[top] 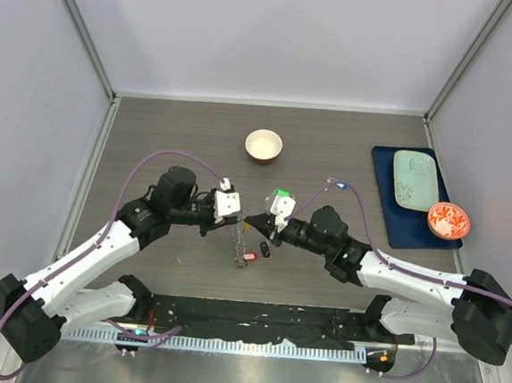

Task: Put the keys on the keyring

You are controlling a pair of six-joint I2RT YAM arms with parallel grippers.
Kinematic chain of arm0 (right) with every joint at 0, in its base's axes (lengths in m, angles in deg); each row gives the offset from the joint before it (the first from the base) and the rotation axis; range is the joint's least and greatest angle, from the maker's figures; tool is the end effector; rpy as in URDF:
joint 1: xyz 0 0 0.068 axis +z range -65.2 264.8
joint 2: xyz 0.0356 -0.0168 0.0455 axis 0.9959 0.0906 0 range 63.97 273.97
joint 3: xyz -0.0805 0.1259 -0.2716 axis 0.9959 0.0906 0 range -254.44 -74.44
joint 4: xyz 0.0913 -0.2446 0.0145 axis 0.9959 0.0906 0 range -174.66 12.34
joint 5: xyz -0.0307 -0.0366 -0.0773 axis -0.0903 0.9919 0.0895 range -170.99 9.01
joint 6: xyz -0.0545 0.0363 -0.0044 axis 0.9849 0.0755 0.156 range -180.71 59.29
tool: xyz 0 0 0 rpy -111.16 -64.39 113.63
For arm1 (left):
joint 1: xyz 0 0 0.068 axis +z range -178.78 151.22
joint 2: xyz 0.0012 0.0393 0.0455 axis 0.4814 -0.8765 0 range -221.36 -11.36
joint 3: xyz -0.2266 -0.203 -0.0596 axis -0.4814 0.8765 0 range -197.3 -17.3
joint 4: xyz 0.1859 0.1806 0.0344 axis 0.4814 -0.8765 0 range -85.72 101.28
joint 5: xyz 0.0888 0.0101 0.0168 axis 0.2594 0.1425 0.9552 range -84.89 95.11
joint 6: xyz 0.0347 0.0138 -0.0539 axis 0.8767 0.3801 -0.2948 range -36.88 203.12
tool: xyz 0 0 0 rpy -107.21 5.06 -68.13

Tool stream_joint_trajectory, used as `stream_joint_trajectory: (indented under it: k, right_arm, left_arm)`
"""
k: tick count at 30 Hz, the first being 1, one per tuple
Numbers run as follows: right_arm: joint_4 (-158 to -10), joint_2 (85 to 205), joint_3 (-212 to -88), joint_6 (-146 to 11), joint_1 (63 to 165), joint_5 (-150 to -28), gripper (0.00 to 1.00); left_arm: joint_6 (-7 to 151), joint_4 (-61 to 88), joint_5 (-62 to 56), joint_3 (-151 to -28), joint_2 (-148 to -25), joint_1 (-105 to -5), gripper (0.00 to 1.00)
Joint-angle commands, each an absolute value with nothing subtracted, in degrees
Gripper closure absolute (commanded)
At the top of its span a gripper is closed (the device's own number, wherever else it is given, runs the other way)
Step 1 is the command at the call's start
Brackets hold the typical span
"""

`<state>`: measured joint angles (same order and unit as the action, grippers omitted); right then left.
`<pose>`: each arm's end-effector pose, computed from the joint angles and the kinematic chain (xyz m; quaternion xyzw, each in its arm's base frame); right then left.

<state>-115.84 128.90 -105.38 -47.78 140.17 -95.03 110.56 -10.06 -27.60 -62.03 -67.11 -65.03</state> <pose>0.1332 0.2149 0.2939 -0.4733 0.5476 0.3301 0.6059 0.1455 -0.1413 0.3126 0.5589 0.6426 -0.2815 0.4422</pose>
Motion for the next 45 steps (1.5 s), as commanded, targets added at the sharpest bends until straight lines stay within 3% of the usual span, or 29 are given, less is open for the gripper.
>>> stream_joint_trajectory:
  k: [1, 45]
  right_arm:
    - [-118.4, 129.4, -106.9, -48.0, 140.1, -95.2, 0.99]
    - [-118.5, 130.2, -107.1, -48.3, 140.1, -95.4, 0.99]
  left_arm:
    - [110.3, -7.3, -29.7, -64.1, -67.0, -65.0, 1.00]
    - [108.9, -7.2, -30.5, -64.5, -67.1, -65.1, 1.00]
